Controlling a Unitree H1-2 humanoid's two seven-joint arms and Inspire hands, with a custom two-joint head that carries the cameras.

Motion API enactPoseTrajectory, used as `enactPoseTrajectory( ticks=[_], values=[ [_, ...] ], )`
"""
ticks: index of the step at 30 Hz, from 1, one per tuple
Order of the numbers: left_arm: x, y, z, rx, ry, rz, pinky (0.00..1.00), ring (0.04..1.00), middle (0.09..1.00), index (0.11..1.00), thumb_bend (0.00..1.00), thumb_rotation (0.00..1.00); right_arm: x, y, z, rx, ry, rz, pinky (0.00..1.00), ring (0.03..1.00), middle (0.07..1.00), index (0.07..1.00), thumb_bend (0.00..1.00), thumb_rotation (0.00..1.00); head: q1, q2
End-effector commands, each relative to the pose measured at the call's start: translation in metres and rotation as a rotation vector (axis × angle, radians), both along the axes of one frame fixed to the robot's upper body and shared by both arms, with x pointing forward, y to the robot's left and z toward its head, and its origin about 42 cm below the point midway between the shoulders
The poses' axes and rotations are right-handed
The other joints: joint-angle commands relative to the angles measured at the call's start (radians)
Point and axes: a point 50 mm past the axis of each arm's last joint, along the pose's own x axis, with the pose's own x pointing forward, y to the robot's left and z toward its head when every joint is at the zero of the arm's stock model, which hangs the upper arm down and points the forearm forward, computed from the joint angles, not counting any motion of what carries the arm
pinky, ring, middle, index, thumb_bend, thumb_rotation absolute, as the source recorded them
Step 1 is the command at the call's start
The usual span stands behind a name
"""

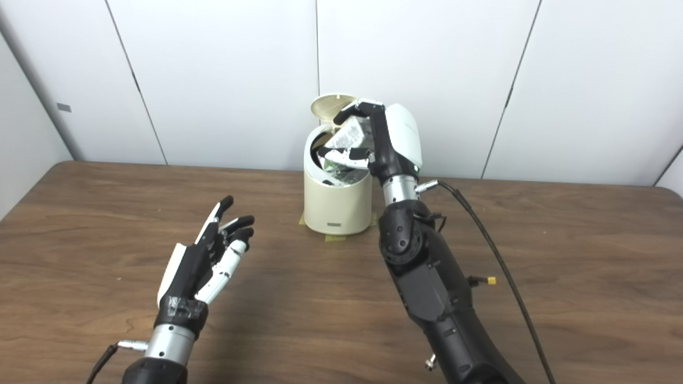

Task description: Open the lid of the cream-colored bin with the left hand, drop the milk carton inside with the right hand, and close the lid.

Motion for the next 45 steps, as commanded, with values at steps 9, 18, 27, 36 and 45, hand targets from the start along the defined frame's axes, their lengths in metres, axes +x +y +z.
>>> enactPoseTrajectory(
  ticks=[9,18,27,36,45],
  values=[
    [-0.003,-0.002,0.004,-0.007,-0.039,0.01,0.83,0.836,0.853,1.0,0.36,0.44,0.005,0.004,0.035,-0.011,-0.095,0.007,0.91,0.822,0.726,0.49,0.52,0.15,-0.002,-0.002],
    [-0.004,-0.004,0.001,-0.029,-0.031,-0.007,0.86,0.845,0.853,1.0,0.39,0.42,0.004,0.001,0.036,-0.007,-0.091,0.008,0.82,0.796,0.713,0.49,0.52,0.15,-0.004,-0.002],
    [-0.004,-0.004,-0.001,-0.038,-0.01,0.002,0.85,0.839,0.85,0.948,0.38,0.37,-0.005,-0.019,0.037,0.072,-0.18,0.007,0.51,0.586,0.604,0.489,0.52,0.14,-0.014,-0.001],
    [0.01,0.0,0.005,0.019,-0.008,0.014,0.85,0.83,0.844,0.913,0.31,0.34,-0.021,-0.061,0.028,0.143,-0.231,-0.068,0.34,0.405,0.502,0.481,0.5,0.0,-0.029,-0.009],
    [0.047,0.013,0.019,0.097,-0.049,-0.005,0.82,0.821,0.832,0.894,0.28,0.31,-0.051,-0.096,0.011,0.344,-0.083,-0.106,0.38,0.43,0.503,0.487,0.5,0.0,-0.043,-0.038]
  ],
)
